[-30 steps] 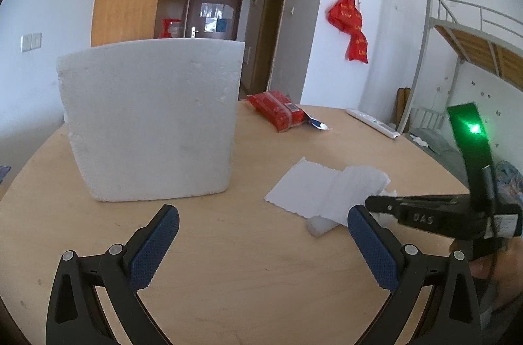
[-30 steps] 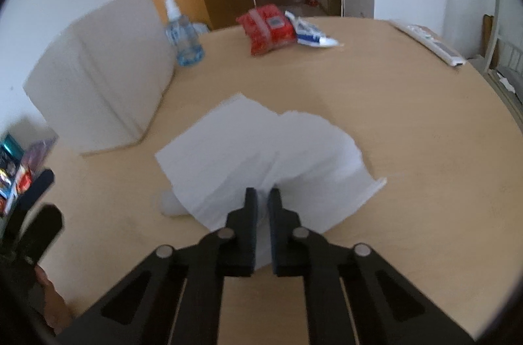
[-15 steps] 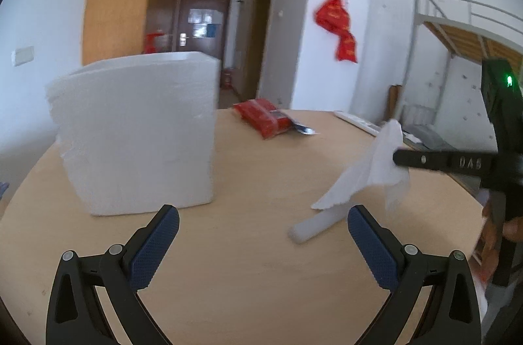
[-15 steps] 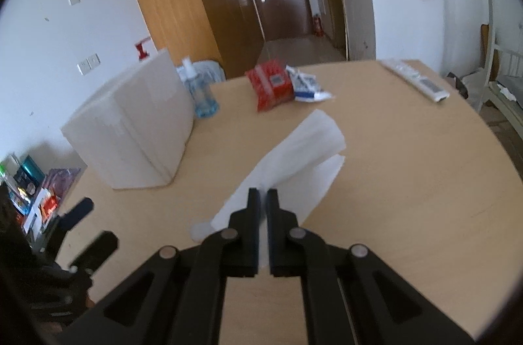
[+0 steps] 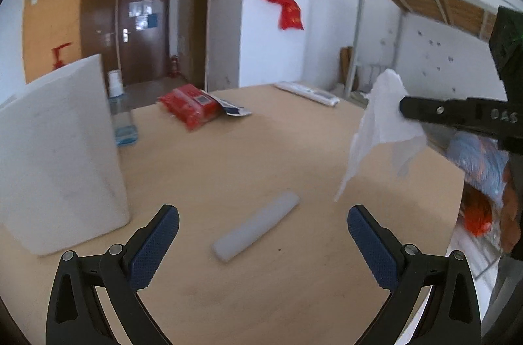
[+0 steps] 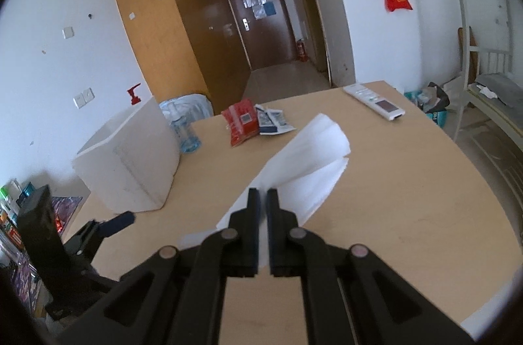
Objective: Organize soft objects
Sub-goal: 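Lift the white tissue paper with the right gripper, then close the left gripper on the grey foam roll while the right gripper holds the tissue aloft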
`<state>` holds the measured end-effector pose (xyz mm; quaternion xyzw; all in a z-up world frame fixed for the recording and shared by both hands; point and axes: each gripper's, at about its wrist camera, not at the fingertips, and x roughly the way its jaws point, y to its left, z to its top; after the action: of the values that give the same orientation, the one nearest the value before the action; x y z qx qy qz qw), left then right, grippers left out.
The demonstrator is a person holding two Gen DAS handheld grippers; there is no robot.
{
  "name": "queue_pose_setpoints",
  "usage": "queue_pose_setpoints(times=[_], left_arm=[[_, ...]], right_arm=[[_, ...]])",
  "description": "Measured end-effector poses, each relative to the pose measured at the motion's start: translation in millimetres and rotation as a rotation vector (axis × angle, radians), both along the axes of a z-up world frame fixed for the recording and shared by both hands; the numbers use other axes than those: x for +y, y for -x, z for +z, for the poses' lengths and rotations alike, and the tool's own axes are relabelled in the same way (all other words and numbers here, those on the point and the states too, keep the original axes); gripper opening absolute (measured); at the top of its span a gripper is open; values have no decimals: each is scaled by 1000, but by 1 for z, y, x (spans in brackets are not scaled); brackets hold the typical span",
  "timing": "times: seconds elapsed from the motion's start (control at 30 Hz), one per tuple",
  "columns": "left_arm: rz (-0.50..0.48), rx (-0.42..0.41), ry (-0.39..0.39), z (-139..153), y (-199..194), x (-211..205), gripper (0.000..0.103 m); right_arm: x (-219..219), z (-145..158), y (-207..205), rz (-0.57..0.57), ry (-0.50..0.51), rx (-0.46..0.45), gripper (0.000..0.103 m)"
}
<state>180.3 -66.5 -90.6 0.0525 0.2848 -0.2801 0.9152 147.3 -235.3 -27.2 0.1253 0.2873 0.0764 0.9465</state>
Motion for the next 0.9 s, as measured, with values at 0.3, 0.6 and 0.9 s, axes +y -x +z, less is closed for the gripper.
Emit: queue_pose_setpoints(times=[0.3, 0.6, 0.9], left_arm=[[16, 245, 26, -30, -45, 3, 97], [31, 301, -54, -44, -51, -8, 77], [31, 217, -212, -48, -42, -26, 49]], right_arm=[[-9, -10, -6, 26, -40, -1, 6], [-11, -17, -13, 60, -59, -1, 6], [-14, -14, -9, 72, -62, -12, 6]])
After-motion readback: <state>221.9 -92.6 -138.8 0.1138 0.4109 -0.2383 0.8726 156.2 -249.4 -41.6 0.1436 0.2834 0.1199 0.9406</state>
